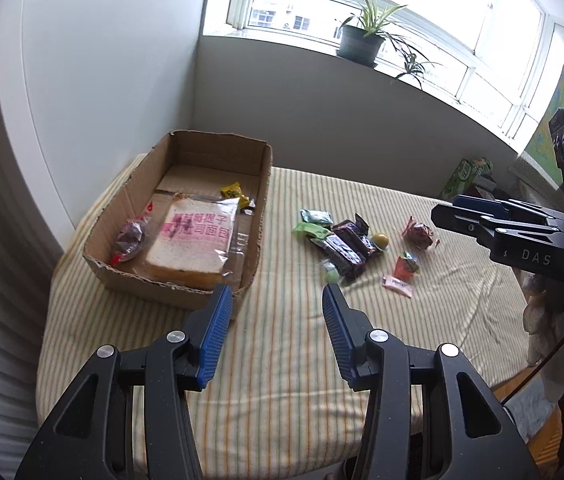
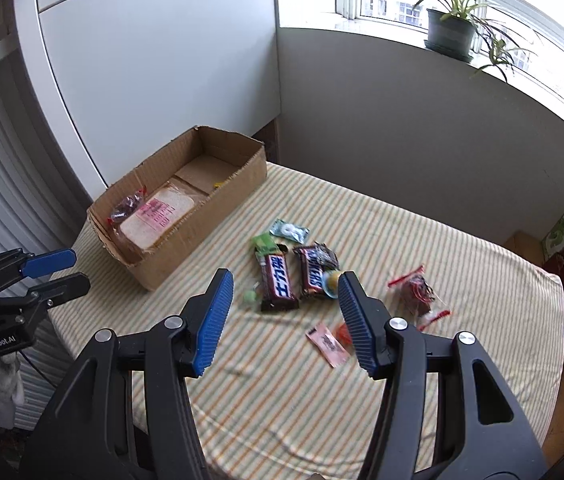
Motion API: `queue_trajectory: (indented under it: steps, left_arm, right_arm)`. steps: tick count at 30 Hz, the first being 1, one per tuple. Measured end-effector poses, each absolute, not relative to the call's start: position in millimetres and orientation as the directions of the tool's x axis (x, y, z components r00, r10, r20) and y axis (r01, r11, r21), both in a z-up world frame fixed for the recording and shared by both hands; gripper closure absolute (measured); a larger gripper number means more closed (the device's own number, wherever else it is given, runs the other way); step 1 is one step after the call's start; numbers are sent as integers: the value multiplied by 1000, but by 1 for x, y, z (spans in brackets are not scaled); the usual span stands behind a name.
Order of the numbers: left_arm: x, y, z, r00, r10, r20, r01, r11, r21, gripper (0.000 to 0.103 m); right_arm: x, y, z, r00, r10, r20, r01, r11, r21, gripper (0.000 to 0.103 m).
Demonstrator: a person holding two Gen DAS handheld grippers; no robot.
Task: Organize snacks
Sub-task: 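Move both tools back over the remaining snacks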
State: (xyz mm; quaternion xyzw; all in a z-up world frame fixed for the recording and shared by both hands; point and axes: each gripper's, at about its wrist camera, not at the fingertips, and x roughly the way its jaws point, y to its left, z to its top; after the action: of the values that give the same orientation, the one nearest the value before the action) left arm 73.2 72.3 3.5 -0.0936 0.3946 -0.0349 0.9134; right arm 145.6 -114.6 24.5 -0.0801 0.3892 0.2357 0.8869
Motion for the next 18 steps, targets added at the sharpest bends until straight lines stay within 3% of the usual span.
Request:
queue_trajectory:
  steps: [1, 2, 4, 18]
  left_arm:
    - [74, 69, 3, 684, -144, -715, -5, 979, -202, 57]
    - [74, 65, 2, 682, -151, -716, 0, 978, -207, 57]
    - [77, 57, -1, 674, -164, -720, 12, 977, -211, 57]
    - [131, 6, -47, 579, -221, -785, 74, 973, -220, 57]
  right_arm:
    - [146, -124, 22, 586, 347, -732, -467, 883, 45, 43]
    - [146, -133, 20, 590, 338, -733, -452, 891, 47, 32]
    - [149, -151, 15, 600, 319, -733, -422, 905, 49, 26]
    - [216, -214, -30, 558, 264, -786, -314, 945, 94, 26]
